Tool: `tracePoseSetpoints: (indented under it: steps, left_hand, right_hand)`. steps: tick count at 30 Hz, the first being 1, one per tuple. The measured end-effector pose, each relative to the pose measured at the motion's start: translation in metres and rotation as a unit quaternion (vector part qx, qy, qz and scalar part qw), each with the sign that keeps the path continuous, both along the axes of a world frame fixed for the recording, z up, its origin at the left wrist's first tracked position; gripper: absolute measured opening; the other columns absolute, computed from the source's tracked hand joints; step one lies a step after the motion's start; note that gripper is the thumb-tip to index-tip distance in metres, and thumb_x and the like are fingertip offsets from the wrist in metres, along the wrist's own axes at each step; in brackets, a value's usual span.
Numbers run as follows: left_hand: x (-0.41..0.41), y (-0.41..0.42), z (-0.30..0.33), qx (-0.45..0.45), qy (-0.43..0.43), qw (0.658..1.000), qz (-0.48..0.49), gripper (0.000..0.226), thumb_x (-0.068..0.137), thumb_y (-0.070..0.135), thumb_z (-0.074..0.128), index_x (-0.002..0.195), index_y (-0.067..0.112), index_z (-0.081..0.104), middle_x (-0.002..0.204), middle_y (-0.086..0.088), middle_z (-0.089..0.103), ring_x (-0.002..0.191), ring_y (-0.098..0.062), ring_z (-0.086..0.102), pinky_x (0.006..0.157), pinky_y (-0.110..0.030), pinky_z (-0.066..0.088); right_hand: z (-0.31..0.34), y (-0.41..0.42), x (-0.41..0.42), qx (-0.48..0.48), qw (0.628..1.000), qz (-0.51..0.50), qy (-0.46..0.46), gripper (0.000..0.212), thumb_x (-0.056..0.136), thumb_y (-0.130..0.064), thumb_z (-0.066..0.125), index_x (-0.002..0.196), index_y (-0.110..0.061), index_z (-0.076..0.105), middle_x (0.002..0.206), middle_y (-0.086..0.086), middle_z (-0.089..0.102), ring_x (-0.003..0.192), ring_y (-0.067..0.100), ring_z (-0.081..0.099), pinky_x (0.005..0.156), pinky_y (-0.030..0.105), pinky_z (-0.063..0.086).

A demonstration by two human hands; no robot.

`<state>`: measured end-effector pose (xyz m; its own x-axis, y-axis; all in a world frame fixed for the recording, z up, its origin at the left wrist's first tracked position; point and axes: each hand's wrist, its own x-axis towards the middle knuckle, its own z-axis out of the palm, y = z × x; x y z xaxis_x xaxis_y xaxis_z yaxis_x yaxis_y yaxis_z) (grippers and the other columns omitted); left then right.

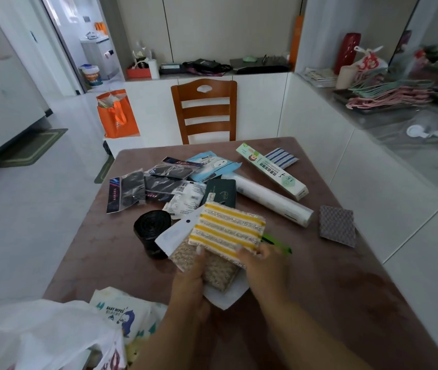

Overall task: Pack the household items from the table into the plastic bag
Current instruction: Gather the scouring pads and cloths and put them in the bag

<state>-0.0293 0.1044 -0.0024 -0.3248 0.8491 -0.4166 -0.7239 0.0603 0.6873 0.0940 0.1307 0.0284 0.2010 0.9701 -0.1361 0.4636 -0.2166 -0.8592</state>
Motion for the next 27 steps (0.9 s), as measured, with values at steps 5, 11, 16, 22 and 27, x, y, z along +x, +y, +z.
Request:
tracePoseSetpoints:
  steps: [5,11,16,22,27]
  left_hand:
    - [0.005,0.004,0.009,-0.026,-0.052,0.998,-0.034,0.068,0.063,0.030,0.078,0.123,0.003,0.061,0.120,-0.022,0.067,0.112,-0.040,0.063,0.102,-0.064,0.040]
    - [0.022,0.014,0.004,-0.043,-0.087,0.990,-0.097,0.048,0.070,0.019,0.073,0.115,0.004,0.065,0.111,-0.021,0.072,0.101,-0.038,0.069,0.095,-0.059,0.047]
    - [0.037,0.031,0.004,-0.026,-0.084,0.988,-0.129,0.041,0.076,0.015,0.068,0.116,0.007,0.064,0.107,-0.018,0.074,0.093,-0.035,0.072,0.074,-0.051,0.058]
    - [0.055,0.044,0.004,-0.022,-0.025,0.987,-0.159,0.026,0.080,0.010,0.065,0.106,0.009,0.065,0.086,-0.009,0.078,0.074,-0.024,0.076,0.055,-0.039,0.061]
    - [0.067,0.050,-0.001,-0.033,0.006,0.982,-0.186,0.029,0.078,0.009,0.066,0.107,0.006,0.065,0.092,-0.013,0.078,0.080,-0.029,0.075,0.059,-0.041,0.061]
  right_hand:
    - [-0.002,-0.013,-0.009,-0.009,0.994,0.062,-0.085,0.044,0.083,-0.050,0.059,0.110,-0.016,0.066,0.114,-0.003,0.043,0.113,0.015,0.038,0.101,0.033,0.039]
    - [0.004,-0.010,0.007,-0.033,0.985,0.108,-0.127,0.038,0.085,-0.050,0.054,0.111,-0.023,0.060,0.106,-0.007,0.034,0.114,0.014,0.032,0.102,0.029,0.034]
    - [0.009,0.011,0.046,0.065,0.988,-0.088,-0.106,0.033,0.081,-0.044,0.056,0.102,-0.019,0.052,0.102,-0.003,0.048,0.101,0.016,0.044,0.092,0.034,0.040]
    - [-0.021,0.104,0.144,-0.002,0.958,-0.274,-0.082,0.041,0.081,-0.038,0.060,0.104,-0.003,0.064,0.108,0.020,0.066,0.104,0.037,0.060,0.088,0.038,0.046]
    - [-0.057,0.148,0.174,-0.188,0.932,-0.255,-0.175,0.069,0.083,-0.048,0.055,0.132,-0.003,0.039,0.138,0.019,0.042,0.125,0.034,0.039,0.103,0.038,0.031]
